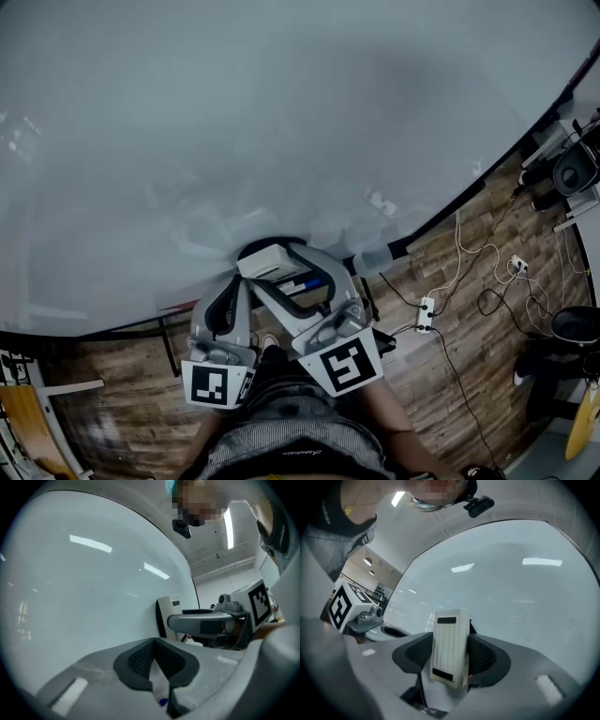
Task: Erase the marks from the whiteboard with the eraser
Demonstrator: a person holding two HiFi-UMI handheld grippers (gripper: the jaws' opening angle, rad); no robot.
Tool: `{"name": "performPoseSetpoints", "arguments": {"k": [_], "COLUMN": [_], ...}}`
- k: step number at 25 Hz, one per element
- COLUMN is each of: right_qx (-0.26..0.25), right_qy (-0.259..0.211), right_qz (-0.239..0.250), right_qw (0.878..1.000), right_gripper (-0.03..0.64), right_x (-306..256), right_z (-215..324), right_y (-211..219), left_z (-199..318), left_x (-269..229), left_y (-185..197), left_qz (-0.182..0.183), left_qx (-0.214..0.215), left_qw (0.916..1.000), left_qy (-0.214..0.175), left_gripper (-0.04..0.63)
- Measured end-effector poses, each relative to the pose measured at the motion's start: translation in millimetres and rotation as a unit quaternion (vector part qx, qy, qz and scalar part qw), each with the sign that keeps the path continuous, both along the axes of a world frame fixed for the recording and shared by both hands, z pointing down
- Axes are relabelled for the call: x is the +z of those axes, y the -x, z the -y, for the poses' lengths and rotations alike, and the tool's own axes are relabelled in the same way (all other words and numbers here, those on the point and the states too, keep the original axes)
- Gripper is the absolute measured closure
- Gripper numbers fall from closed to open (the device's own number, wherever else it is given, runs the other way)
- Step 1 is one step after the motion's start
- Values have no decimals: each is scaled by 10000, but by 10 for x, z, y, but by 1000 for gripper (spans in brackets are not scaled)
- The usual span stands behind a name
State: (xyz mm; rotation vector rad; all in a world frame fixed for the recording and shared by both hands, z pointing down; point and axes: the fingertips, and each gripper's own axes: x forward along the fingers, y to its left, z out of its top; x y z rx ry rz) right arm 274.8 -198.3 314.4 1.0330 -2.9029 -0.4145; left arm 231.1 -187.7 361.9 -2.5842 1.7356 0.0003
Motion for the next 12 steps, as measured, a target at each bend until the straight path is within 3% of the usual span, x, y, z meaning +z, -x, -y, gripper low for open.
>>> {"name": "performPoseSetpoints", "arguments": {"k": [7, 12], "right_qx": [43, -80], "right_qy": [-30, -11], "right_qz": [76, 82], "right_qw": [10000, 9999], "right_gripper": [370, 370], "right_x": [-19, -51], "right_z": [249, 296], "right_y": [-622, -926], "left_z": [279, 396], "left_x": [-3, -75], "left_y": [-638, -998], "left_qz": [-45, -32], "left_qx": [58, 141], "left_qw": [10000, 9997], "left_qy": [60, -178], "left_gripper": [592, 592]}}
